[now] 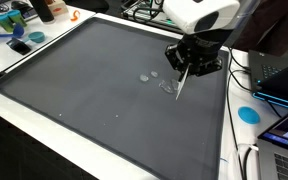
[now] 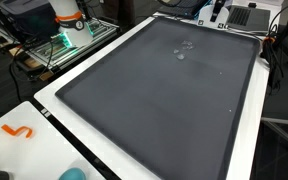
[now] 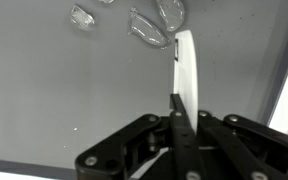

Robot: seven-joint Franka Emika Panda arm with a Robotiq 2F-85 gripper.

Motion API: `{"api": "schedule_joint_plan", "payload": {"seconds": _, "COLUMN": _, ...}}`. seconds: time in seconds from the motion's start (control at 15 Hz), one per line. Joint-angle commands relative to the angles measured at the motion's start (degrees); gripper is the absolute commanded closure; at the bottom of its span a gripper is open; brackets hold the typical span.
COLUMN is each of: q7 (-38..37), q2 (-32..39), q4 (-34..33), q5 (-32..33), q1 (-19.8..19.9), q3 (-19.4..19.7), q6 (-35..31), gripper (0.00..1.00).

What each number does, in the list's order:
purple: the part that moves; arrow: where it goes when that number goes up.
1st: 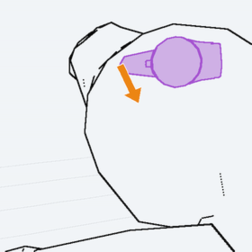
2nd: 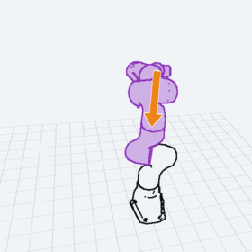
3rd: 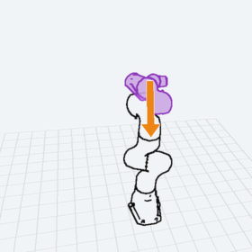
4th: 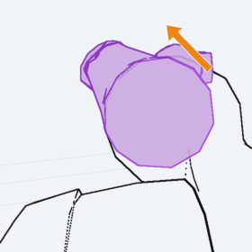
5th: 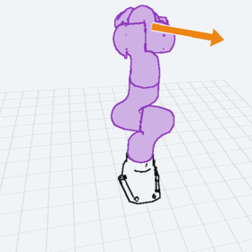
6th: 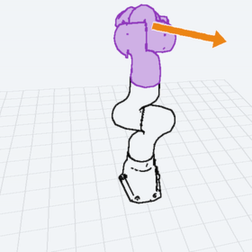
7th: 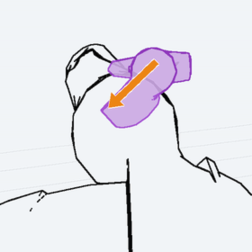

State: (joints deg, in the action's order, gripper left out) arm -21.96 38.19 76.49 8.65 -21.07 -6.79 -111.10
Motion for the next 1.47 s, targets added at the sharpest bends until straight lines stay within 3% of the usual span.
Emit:
{"api": "schedule_joint_plan", "payload": {"seconds": 0.0, "q7": 3.19, "q2": -2.59, "q4": 3.53, "q5": -4.56, "q1": 2.87, "q3": -0.55, "q6": -2.81, "gripper": 0.99}}
{"api": "schedule_joint_plan", "payload": {"seconds": 0.47, "q7": 9.1, "q2": -7.12, "q4": 11.27, "q5": -13.99, "q1": 8.58, "q3": -1.25, "q6": -7.69, "gripper": 0.99}}
{"api": "schedule_joint_plan", "payload": {"seconds": 1.07, "q7": 23.42, "q2": -16.28, "q4": 29.7, "q5": -23.48, "q1": 14.63, "q3": -3.33, "q6": -25.86, "gripper": 0.99}}
{"api": "schedule_joint_plan", "payload": {"seconds": 1.4, "q7": 32.06, "q2": -21.12, "q4": 37.31, "q5": -30.5, "q1": 17.77, "q3": -5.56, "q6": -30.78, "gripper": 0.99}}
